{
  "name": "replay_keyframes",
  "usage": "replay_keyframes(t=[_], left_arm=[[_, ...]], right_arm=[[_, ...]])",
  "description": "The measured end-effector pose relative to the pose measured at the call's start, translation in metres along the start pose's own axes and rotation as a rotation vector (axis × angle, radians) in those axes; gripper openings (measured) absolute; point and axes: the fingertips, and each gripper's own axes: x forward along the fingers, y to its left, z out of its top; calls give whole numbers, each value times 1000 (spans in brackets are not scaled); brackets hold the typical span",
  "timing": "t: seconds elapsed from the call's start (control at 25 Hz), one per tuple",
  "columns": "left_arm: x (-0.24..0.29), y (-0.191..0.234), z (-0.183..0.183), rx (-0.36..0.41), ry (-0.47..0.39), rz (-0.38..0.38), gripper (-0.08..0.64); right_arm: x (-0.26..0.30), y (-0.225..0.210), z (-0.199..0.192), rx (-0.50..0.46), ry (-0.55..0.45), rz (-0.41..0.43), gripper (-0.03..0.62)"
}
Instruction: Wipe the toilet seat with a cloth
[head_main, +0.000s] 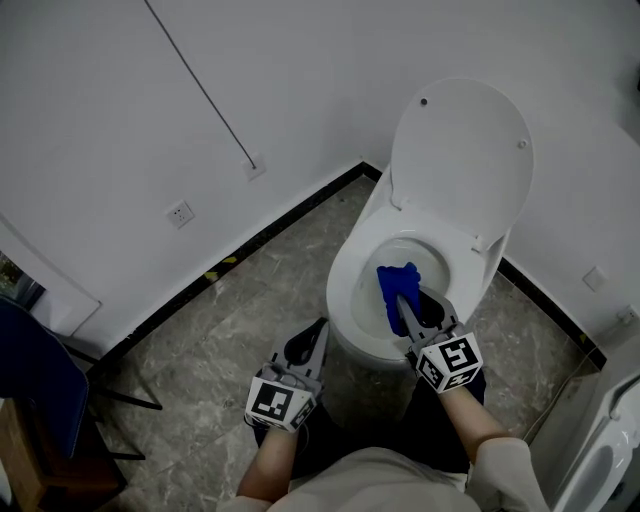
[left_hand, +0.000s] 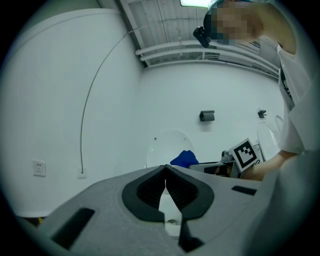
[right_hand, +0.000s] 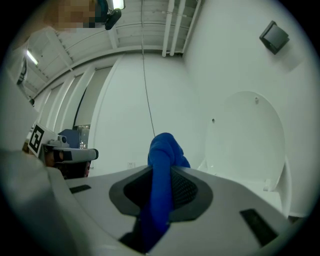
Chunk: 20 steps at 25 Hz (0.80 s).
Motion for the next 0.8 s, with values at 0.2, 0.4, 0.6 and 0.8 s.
replay_keyframes(t=[0.2,0.4,0.6,0.8], left_arm=[[0,4,3,2,0,5,8],[-1,2,4,9,-2,0,8],[-5,3,5,11,-6,6,8],[-9,4,4,16,-4,6,8]], right_arm=[[-2,0,0,13,-5,-10,64],[-5,0,-4,48,1,-16,64],[-7,4,-4,39,1,-14,64],[-11,13,-1,42,-10,-10,64]])
